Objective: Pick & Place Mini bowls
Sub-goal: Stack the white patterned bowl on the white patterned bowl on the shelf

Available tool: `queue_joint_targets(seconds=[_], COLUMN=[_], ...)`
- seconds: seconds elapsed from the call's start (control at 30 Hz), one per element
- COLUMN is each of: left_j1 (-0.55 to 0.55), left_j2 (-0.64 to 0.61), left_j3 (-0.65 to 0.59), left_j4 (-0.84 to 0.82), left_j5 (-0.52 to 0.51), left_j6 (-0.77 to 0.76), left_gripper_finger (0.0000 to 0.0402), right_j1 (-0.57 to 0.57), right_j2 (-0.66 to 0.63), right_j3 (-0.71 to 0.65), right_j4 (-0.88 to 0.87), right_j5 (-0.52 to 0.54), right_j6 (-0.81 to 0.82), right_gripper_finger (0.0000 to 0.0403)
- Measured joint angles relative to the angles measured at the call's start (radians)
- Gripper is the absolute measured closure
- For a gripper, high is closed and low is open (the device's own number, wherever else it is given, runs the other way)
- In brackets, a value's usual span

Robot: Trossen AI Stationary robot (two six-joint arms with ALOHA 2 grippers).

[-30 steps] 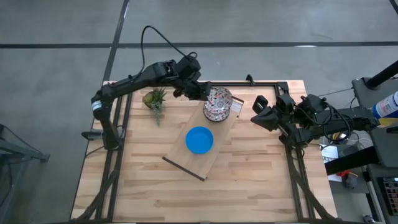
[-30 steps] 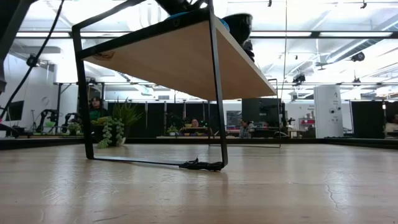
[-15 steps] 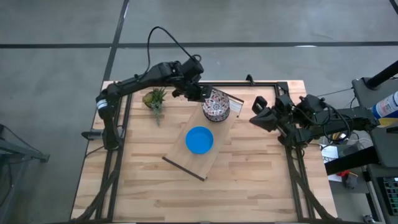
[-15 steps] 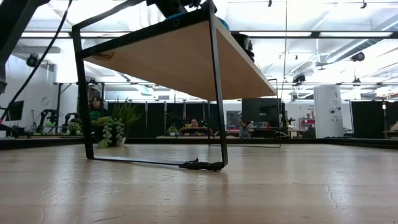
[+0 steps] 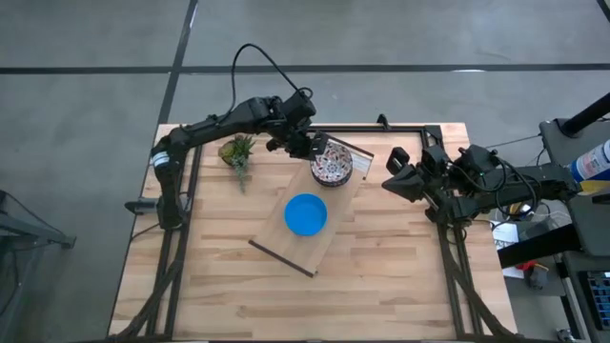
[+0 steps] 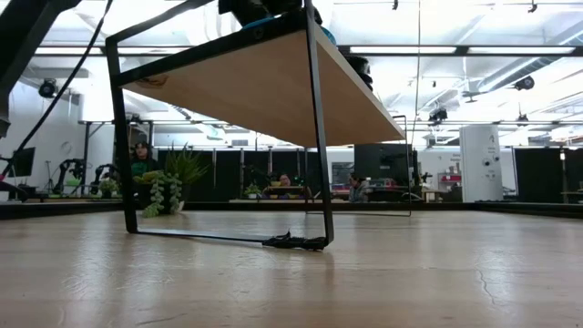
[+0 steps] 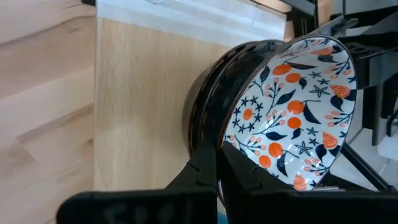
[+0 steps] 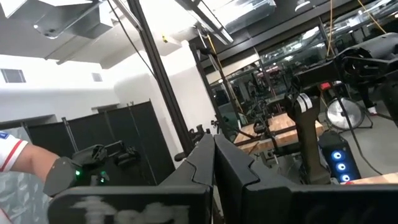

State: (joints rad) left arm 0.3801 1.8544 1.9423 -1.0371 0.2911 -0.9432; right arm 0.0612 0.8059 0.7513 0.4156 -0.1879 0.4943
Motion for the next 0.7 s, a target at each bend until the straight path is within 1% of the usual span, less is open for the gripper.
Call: queue_joint_targets(seconds=[0.27,0.5,0.7], left_j1=[-0.002,-0.005,-0.009], left_j2=[-0.001,-0.001,-0.002], left_j3=[0.000,0.000,0.000], left_j4=[-0.003,-0.002,-0.002], left_j5=[0.002,0.009,0.006], left_j6=[0.009,0.018,0.059], left_gripper_finger=[0.0389,0.0366,0.0341], right_j1=[0.000,0.000,0.000], right_j2=[0.000,0.000,0.000], right_j3=[0.000,0.000,0.000], right_j4=[0.000,0.000,0.000], right_j5=[0.000,0.000,0.000], right_j6=[-0.001,-0.003,-0.001], right_gripper_finger=[0.0394,0.0394,0.0394])
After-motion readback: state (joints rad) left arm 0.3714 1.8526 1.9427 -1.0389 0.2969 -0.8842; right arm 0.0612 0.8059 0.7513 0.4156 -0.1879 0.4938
